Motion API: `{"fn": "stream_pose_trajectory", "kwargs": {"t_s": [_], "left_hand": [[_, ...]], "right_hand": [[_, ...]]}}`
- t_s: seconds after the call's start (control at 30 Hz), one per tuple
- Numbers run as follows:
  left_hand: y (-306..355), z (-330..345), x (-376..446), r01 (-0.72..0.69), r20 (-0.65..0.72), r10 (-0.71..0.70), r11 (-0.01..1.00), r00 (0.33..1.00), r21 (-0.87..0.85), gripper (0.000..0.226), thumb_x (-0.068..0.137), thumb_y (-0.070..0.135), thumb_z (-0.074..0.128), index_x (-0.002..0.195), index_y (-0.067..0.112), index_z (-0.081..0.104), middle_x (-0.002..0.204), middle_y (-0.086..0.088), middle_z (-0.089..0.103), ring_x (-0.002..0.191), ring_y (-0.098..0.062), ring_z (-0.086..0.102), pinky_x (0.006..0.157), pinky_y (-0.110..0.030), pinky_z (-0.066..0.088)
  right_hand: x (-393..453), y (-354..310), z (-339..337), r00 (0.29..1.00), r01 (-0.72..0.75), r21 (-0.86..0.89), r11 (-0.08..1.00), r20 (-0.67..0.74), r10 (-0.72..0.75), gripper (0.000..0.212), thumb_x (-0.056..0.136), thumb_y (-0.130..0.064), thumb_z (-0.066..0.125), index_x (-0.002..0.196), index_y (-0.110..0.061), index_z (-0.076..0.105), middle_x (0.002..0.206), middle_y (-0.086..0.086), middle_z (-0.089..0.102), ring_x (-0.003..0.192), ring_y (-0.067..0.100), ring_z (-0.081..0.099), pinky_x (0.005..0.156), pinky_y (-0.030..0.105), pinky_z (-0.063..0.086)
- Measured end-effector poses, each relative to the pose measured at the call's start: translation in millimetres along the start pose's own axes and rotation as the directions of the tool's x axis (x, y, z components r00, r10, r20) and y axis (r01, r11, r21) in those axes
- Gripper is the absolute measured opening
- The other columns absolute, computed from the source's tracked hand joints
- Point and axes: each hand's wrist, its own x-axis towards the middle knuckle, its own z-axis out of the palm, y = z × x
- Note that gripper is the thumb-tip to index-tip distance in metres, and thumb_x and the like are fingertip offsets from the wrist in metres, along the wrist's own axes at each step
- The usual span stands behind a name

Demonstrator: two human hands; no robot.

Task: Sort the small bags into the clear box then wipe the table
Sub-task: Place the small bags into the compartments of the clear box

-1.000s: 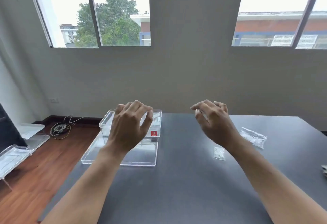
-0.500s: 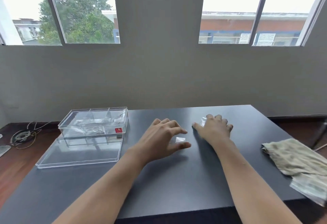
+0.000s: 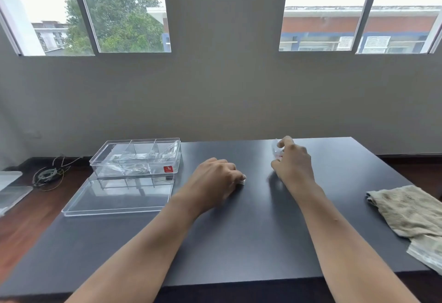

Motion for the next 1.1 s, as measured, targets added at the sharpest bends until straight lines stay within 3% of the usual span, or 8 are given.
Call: {"fn": "stream_pose_trajectory", "kwargs": {"t_s": [0.13,0.27,0.4,0.53,0.67,0.77,0.93,1.1], "left_hand": [[-0.2,-4.3,-4.6,0.009,-0.035,-0.008,1.0,0.999,0.029,0.018,0.089,0.025,0.062,0.099,0.031,0.075,0.087,0.009,0.074,0.082,-0.017,0.07,0.072,-0.034,0.049],[-1.4,-15.7,-10.7,0.038,-0.147,-0.035,0.999,0.988,0.016,0.02,0.095,0.03,0.054,0.102,0.03,0.072,0.086,0.009,0.073,0.079,-0.016,0.067,0.073,-0.037,0.048],[-13.7,-38.0,-17.7,0.13,-0.377,-0.125,0.991,0.918,-0.011,0.016,0.099,0.03,0.06,0.106,0.027,0.074,0.081,0.009,0.073,0.072,-0.014,0.063,0.071,-0.034,0.047],[-45.2,-65.8,-29.3,0.276,-0.493,-0.26,0.96,0.83,-0.041,0.018,0.101,0.039,0.059,0.107,0.029,0.072,0.078,0.012,0.072,0.072,-0.011,0.066,0.072,-0.035,0.049],[-98.2,-92.8,-50.6,0.42,-0.508,-0.384,0.906,0.771,-0.049,0.016,0.1,0.041,0.061,0.102,0.031,0.073,0.082,0.014,0.074,0.079,-0.011,0.069,0.077,-0.036,0.051],[-143.4,-109.1,-70.7,0.52,-0.469,-0.482,0.852,0.74,-0.057,0.014,0.098,0.038,0.064,0.104,0.032,0.076,0.092,0.014,0.077,0.084,-0.014,0.071,0.076,-0.032,0.053],[-191.4,-114.2,-107.4,0.65,-0.44,-0.62,0.753,0.649,-0.103,0.014,0.092,0.04,0.071,0.101,0.035,0.079,0.087,0.012,0.077,0.085,-0.017,0.072,0.071,-0.032,0.054],[-203.0,-90.8,-124.9,0.691,-0.309,-0.673,0.72,0.671,-0.068,0.011,0.09,0.039,0.072,0.096,0.038,0.081,0.096,0.012,0.078,0.093,-0.017,0.071,0.088,-0.04,0.048]], "right_hand": [[-2.2,-4.0,2.9,0.999,0.036,0.073,0.997,-0.025,-0.034,0.028,0.09,0.001,0.052,0.117,-0.005,0.058,0.085,0.013,0.061,0.08,0.036,0.054,0.068,0.038,0.046],[-8.5,-12.7,8.5,0.995,0.097,0.226,0.969,-0.049,-0.088,0.019,0.099,-0.009,0.042,0.116,-0.017,0.045,0.096,0.013,0.07,0.08,0.039,0.066,0.07,0.046,0.057],[-14.2,-22.8,14.4,0.987,0.162,0.398,0.903,-0.076,-0.144,0.001,0.107,-0.021,0.041,0.107,-0.022,0.041,0.094,0.0,0.069,0.075,0.02,0.074,0.067,0.054,0.06],[-16.7,-44.8,13.9,0.957,0.289,0.432,0.854,-0.164,-0.24,0.016,0.104,-0.026,0.058,0.09,-0.021,0.051,0.078,-0.007,0.071,0.065,0.006,0.072,0.061,0.046,0.06],[-17.4,-79.3,17.2,0.915,0.402,0.402,0.823,-0.2,-0.349,0.018,0.095,-0.02,0.073,0.079,-0.023,0.065,0.064,-0.003,0.068,0.061,0.021,0.069,0.058,0.04,0.055],[-19.3,-110.9,31.0,0.892,0.45,0.44,0.777,-0.19,-0.409,0.012,0.092,-0.017,0.076,0.083,-0.024,0.072,0.066,-0.004,0.07,0.061,0.018,0.07,0.06,0.036,0.056],[-27.7,-167.9,69.5,0.801,0.589,0.461,0.663,-0.223,-0.556,0.017,0.086,-0.007,0.077,0.098,-0.016,0.083,0.091,-0.008,0.078,0.078,0.0,0.073,0.078,0.023,0.059],[-30.4,-214.0,112.6,0.722,0.664,0.409,0.626,-0.131,-0.68,0.021,0.095,-0.024,0.065,0.108,-0.014,0.078,0.104,-0.003,0.075,0.09,0.012,0.074,0.083,0.034,0.059]]}}
